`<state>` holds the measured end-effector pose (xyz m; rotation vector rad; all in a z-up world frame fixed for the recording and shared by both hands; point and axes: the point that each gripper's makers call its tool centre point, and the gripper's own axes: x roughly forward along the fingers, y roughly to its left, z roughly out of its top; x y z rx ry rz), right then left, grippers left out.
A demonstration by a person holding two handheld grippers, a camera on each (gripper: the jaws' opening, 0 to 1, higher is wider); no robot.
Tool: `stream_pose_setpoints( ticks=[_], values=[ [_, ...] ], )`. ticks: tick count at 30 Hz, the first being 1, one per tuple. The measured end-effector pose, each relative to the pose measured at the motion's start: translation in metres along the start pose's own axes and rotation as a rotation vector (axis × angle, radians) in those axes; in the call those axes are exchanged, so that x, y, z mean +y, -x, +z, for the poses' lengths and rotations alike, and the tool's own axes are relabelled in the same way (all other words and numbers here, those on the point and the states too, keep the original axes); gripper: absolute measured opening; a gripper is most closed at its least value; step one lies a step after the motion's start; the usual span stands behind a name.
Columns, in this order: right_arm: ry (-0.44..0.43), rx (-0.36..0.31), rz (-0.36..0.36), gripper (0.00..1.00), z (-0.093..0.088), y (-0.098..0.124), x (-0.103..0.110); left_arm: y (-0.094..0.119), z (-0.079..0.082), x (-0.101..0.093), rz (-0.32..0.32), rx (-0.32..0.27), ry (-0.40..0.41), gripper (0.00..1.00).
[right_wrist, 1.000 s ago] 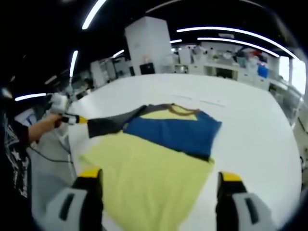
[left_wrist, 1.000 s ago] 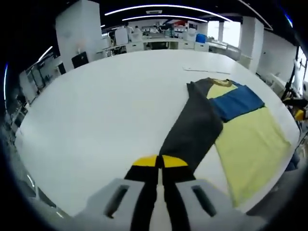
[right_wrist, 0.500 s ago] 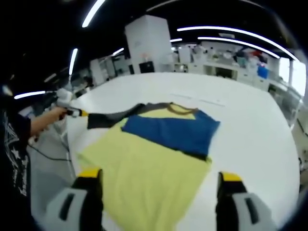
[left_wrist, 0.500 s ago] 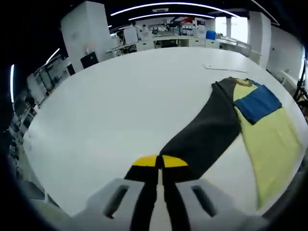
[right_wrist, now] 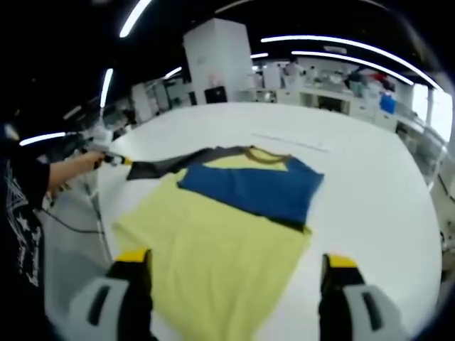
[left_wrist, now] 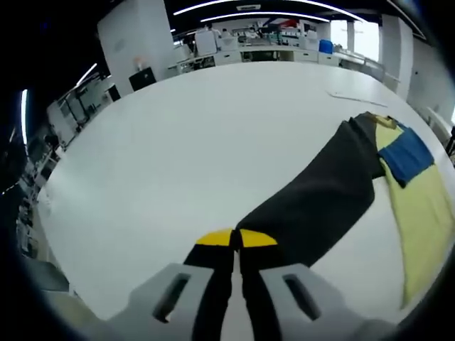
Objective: Fold the garment on the visible template until the final outline fits inside the template.
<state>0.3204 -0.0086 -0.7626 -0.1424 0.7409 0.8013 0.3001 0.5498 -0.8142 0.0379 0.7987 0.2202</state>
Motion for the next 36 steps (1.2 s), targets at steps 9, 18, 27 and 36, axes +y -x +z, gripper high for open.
stream_pose_setpoints(
  ticks=[9, 18, 27, 36],
  values=[
    [0.029, -0.008, 0.010, 0.99, 0.002, 0.003, 0.005, -0.019, 0.009, 0.020, 0.008, -0.020, -0.035, 0.00],
    [0.040, 0.010, 0.000, 0.99, -0.001, 0.003, 0.008, -0.029, 0.025, 0.030, 0.033, -0.027, -0.140, 0.00],
    [0.035, 0.018, -0.013, 0.99, 0.000, 0.003, 0.006, -0.042, 0.036, 0.039, 0.052, -0.031, -0.139, 0.00],
    [0.029, 0.022, -0.018, 0.99, 0.001, 0.003, 0.007, -0.055, 0.038, 0.041, 0.039, -0.036, -0.130, 0.00]
  ],
)
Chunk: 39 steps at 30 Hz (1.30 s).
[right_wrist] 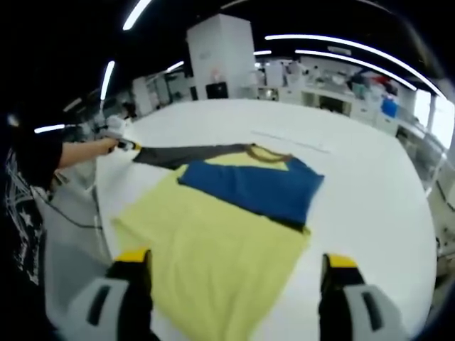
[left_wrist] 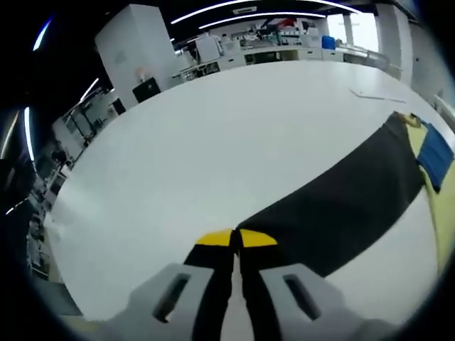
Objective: Fold the garment on the visible template until the final outline fits inside the template.
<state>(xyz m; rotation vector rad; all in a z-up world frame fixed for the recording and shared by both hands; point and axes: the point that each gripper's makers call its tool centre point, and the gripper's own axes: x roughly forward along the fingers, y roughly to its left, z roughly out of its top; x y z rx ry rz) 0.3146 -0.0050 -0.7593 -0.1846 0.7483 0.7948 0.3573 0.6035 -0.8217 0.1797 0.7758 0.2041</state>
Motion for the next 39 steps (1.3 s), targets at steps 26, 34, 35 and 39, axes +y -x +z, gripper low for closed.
stream_pose_setpoints(
  ticks=[26, 34, 35, 39],
  values=[
    [0.004, -0.050, 0.023, 0.99, 0.009, 0.005, 0.006, 0.043, -0.018, -0.016, -0.111, -0.095, 0.193, 0.33],
    [0.013, -0.059, 0.030, 0.99, 0.011, 0.009, 0.011, 0.039, -0.031, -0.020, -0.111, -0.068, 0.259, 0.30],
    [0.016, -0.059, 0.030, 0.99, 0.011, 0.009, 0.011, 0.038, -0.032, -0.020, -0.109, -0.065, 0.261, 0.30],
    [0.013, -0.069, 0.043, 0.99, 0.011, 0.012, 0.016, 0.039, -0.035, -0.022, -0.106, -0.057, 0.272, 0.28]
  ],
)
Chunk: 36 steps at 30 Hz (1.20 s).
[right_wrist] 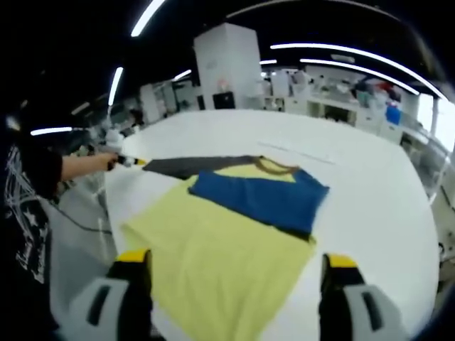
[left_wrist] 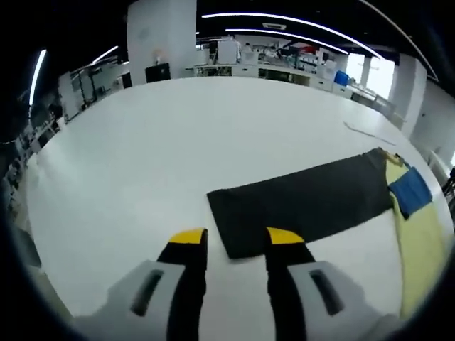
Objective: Fold the garment on the visible template until the final outline fits inside the template.
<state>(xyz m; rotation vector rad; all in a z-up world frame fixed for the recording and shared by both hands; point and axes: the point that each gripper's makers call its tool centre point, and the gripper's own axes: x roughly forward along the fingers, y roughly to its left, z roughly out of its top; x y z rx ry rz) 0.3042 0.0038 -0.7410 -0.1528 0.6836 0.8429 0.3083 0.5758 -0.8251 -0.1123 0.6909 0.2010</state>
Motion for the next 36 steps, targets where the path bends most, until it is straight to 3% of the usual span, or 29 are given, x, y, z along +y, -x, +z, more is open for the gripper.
stream_pose_setpoints(
  ticks=[6, 9, 15, 19, 24, 28, 36],
  values=[
    [0.000, 0.007, -0.005, 0.99, -0.004, 0.001, -0.001, -0.002, -0.009, -0.005, -0.009, 0.039, 0.071, 0.26],
    [0.005, 0.022, -0.010, 0.99, -0.008, 0.002, -0.001, -0.003, -0.013, -0.004, 0.003, 0.049, 0.089, 0.23],
    [-0.001, 0.023, -0.010, 0.99, -0.010, 0.002, -0.001, 0.010, -0.019, -0.019, 0.029, 0.060, 0.087, 0.20],
    [0.001, 0.027, -0.012, 0.99, -0.011, 0.001, 0.001, 0.011, -0.023, -0.020, 0.038, 0.072, 0.131, 0.17],
    [0.006, 0.031, -0.018, 0.99, -0.013, 0.001, -0.001, 0.005, -0.023, -0.011, 0.055, 0.107, 0.093, 0.10],
    [-0.004, 0.026, -0.016, 0.99, -0.014, 0.000, -0.001, 0.002, -0.020, -0.013, 0.045, 0.101, 0.037, 0.07],
    [-0.011, 0.013, -0.014, 0.99, -0.013, 0.001, -0.001, 0.001, -0.016, -0.013, 0.031, 0.105, 0.014, 0.01]
  ],
)
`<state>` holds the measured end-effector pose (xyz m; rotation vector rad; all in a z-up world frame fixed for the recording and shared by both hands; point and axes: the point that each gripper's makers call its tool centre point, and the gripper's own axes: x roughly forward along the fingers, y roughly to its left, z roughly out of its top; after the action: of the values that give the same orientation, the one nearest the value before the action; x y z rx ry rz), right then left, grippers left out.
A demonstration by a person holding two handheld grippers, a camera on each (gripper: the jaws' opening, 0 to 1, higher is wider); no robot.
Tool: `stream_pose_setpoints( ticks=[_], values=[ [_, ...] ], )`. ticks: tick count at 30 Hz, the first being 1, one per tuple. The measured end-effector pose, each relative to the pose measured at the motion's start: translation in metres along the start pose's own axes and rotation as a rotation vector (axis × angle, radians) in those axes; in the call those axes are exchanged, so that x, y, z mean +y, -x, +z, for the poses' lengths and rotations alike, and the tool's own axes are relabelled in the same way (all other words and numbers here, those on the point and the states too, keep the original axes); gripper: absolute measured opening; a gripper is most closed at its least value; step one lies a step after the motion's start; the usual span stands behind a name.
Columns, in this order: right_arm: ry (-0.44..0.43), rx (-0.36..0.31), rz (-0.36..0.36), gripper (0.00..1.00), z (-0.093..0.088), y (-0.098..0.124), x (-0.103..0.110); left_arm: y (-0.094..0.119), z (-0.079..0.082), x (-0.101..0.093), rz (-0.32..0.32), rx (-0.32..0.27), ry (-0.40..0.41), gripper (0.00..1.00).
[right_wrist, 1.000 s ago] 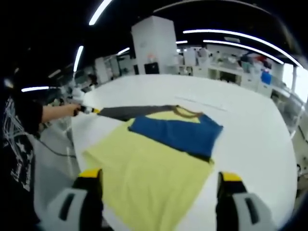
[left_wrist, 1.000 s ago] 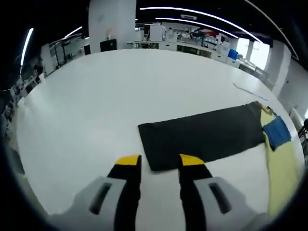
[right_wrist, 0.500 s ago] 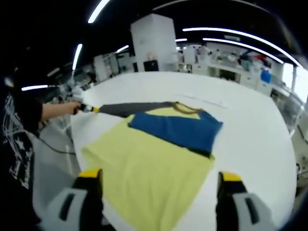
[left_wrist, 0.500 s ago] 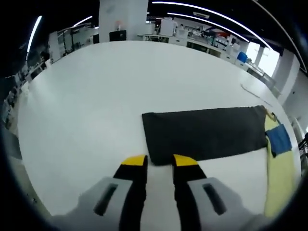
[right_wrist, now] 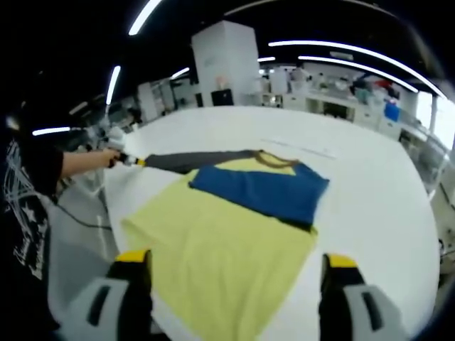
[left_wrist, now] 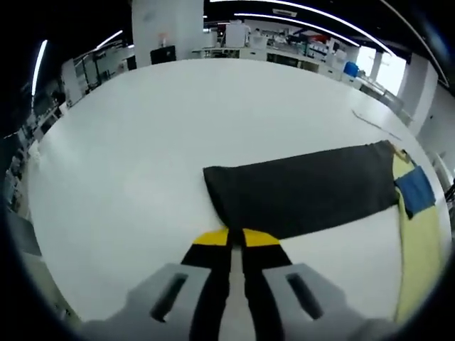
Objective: Fold the garment on the visible template until the final outline fits inside the template.
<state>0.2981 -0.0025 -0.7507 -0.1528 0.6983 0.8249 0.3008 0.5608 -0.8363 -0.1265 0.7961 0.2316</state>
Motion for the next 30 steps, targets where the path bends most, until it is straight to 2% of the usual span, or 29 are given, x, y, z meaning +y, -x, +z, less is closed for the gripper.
stream_pose_setpoints(
  ticks=[8, 13, 30],
  values=[
    [0.004, -0.012, 0.006, 0.99, 0.002, 0.002, 0.002, 0.004, 0.010, -0.001, -0.005, -0.022, -0.037, 0.01],
    [0.009, -0.012, 0.013, 0.99, 0.001, 0.000, 0.005, 0.004, 0.022, -0.007, -0.025, -0.050, -0.090, 0.01],
    [0.025, -0.026, 0.039, 0.99, 0.003, 0.000, 0.013, 0.014, 0.057, -0.052, -0.088, -0.118, -0.141, 0.01]
  ],
)
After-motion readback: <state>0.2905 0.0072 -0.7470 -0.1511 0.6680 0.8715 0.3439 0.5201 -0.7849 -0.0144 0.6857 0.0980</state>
